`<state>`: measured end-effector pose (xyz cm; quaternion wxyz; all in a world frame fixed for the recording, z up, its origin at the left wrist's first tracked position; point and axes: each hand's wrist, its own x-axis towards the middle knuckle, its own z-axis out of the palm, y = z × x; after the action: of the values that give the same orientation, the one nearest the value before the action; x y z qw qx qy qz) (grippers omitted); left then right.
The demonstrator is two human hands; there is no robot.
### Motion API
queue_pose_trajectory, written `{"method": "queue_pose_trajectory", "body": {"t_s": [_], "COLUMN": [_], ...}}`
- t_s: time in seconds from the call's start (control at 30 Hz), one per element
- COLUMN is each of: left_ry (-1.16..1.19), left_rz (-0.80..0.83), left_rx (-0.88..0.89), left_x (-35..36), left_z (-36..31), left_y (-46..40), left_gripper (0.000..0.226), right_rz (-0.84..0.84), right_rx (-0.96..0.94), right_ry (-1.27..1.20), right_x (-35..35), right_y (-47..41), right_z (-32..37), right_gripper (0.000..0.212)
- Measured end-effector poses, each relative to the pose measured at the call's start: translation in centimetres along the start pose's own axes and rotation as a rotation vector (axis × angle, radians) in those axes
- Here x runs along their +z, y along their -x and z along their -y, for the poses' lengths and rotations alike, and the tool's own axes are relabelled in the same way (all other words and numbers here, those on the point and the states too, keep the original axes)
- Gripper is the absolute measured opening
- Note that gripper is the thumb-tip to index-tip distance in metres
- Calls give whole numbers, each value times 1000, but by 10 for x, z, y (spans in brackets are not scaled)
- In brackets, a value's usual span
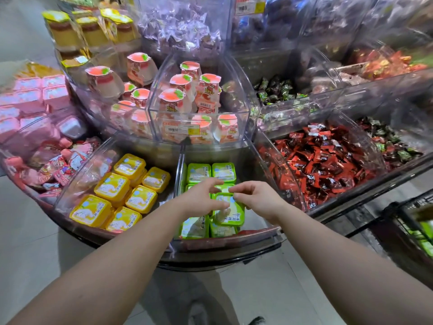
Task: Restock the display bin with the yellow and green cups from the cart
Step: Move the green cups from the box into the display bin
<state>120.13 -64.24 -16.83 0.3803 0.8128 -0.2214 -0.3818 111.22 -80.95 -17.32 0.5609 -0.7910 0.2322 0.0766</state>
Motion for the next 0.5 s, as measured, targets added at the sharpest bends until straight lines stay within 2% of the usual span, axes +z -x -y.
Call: {"method": "queue_pose_trajectory", "body": {"t_s": [0.03, 0.1, 0.17, 0.23, 0.33, 0.4, 0.5], "left_ry": [2, 53, 126, 204, 353, 297, -33], "left_rz": [55, 105, 59, -37, -139, -109, -10], "left_rx": [-12, -45, -106, -191, -290, -328, -345], "left_x": [2, 4, 6, 9, 13, 15, 16], "left_z": [0, 1, 9, 17, 21, 22, 24], "left_y": [0, -1, -2, -2, 0, 2, 3], "left_gripper": [64, 38, 17, 17, 22, 19, 22], "right_rz": [8, -12, -50, -57, 33, 93, 126], "right_rx": [-10, -19, -4, 57, 191, 232, 248], "right_ry": [-16, -62, -108, -148, -144, -143, -106], "right_x": [1, 5, 7, 6, 0, -1, 3], "right_y": [0, -1, -2, -3, -2, -1, 0], "right_z": [0, -2, -7, -12, -16, -21, -24], "right_gripper": [21, 25, 29, 31, 31, 28, 23]}}
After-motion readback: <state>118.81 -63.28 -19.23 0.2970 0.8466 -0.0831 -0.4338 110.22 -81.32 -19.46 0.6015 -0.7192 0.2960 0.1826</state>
